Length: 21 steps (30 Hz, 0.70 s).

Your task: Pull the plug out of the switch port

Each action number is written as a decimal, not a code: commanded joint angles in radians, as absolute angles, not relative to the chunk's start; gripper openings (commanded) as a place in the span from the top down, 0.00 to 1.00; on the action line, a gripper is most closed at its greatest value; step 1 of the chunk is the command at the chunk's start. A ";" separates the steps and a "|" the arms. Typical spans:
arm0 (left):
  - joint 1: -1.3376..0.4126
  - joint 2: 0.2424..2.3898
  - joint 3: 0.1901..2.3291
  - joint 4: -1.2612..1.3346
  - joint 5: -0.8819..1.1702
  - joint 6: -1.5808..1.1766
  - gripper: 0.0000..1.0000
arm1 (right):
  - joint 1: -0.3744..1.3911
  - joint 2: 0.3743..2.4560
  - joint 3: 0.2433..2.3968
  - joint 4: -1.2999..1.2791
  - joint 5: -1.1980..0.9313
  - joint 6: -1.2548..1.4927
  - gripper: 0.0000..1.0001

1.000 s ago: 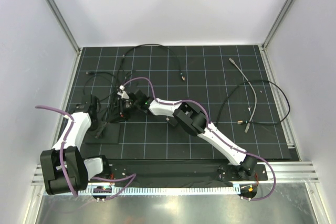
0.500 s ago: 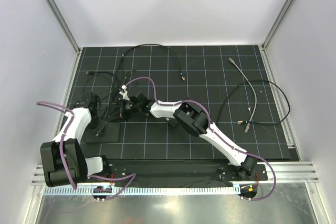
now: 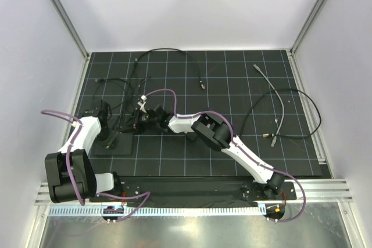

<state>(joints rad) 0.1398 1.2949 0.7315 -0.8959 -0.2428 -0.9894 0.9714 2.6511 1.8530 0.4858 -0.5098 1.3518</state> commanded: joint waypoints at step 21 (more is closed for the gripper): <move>0.147 1.338 0.673 -0.888 -0.276 -0.985 1.00 | 0.862 2.626 1.885 0.362 -0.413 1.439 0.99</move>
<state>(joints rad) 0.1398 1.2980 0.7361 -0.8631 -0.2432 -0.9882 0.9581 2.5977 1.8771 0.2768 -0.4366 1.2495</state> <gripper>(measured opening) 0.009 0.224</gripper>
